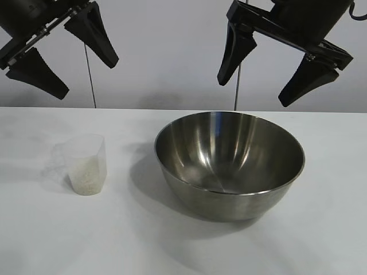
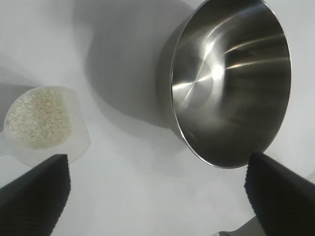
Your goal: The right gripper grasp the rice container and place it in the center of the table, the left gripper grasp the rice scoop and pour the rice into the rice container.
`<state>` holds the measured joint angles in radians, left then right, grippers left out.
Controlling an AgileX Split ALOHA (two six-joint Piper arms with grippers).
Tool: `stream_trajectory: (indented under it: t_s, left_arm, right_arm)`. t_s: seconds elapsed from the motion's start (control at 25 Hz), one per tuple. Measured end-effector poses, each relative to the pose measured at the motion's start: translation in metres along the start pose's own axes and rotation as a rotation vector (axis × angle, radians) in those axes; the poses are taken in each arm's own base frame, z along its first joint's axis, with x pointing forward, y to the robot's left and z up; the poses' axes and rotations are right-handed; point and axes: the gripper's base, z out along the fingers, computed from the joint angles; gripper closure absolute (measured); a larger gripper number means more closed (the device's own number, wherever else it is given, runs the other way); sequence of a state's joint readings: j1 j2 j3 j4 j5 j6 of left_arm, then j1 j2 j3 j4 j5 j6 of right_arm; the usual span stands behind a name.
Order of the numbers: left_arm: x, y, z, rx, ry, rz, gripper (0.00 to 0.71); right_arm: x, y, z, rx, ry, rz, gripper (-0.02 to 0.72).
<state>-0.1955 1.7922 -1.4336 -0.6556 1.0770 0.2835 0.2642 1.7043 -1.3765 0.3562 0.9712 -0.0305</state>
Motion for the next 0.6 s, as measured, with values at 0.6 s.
stream_trajectory:
  t_s: [0.6]
  left_arm:
    - [0.000,0.000,0.000,0.001,-0.001,0.000,0.016]
  right_arm:
    - [0.003,-0.019,0.001,0.198,0.015,-0.049,0.009]
